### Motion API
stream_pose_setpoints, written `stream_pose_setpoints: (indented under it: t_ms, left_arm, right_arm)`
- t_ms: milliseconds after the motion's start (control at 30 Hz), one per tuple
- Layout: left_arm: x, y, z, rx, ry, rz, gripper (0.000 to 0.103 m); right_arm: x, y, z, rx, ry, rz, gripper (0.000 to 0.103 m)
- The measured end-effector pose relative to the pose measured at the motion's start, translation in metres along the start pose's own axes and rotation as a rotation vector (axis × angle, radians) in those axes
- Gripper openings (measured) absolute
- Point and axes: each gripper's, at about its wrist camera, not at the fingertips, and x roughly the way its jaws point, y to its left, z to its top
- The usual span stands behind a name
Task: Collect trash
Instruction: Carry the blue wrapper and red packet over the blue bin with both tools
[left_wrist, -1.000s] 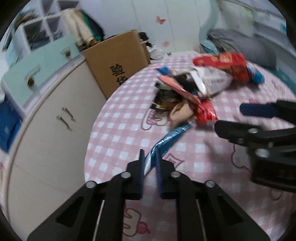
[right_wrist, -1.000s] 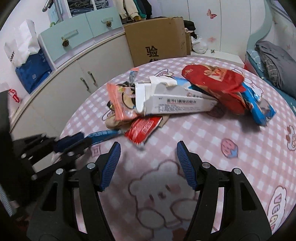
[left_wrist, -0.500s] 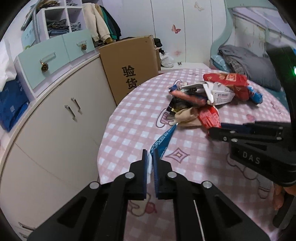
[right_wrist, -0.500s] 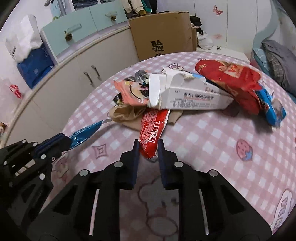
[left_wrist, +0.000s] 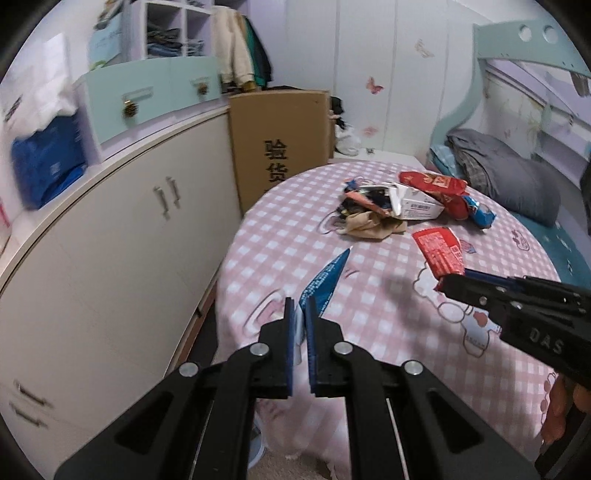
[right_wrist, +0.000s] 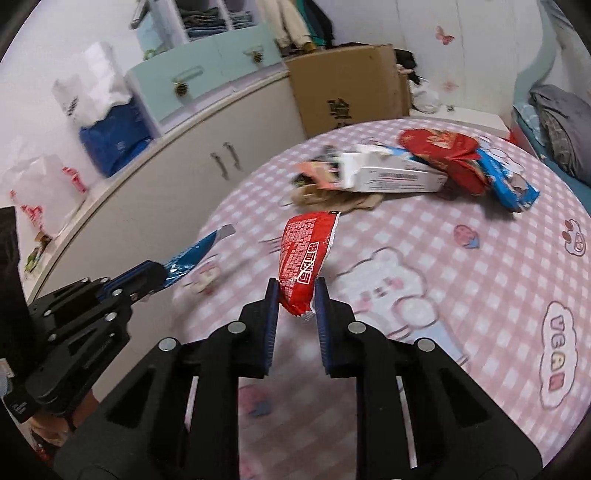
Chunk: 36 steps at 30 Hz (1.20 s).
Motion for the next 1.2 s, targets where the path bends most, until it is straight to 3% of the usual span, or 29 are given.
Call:
stream_pose_setpoints:
  t_ms: [267, 567, 867, 1200]
  left_arm:
    - [-0.037, 0.051, -0.035, -0.137, 0.001, 0.098, 0.006]
    - [-0.049, 0.124, -0.097, -0.271, 0.041, 0.263, 0.006]
    - [0.006, 0.200, -0.180, -0.410, 0.241, 0.335, 0.006]
    - [0.085, 0.236, -0.236, -0.471, 0.420, 0.311, 0.006]
  right_arm:
    - [-0.003, 0.079, -0.020, -0.120, 0.017, 0.094, 0.019]
    - [0.037, 0.171, -0.055, -0.259, 0.107, 0.186, 0.019]
    - [0.128, 0.235, -0.109, -0.374, 0.261, 0.196, 0.019]
    - [0.225, 0.237, -0.154, -0.383, 0.418, 0.137, 0.019]
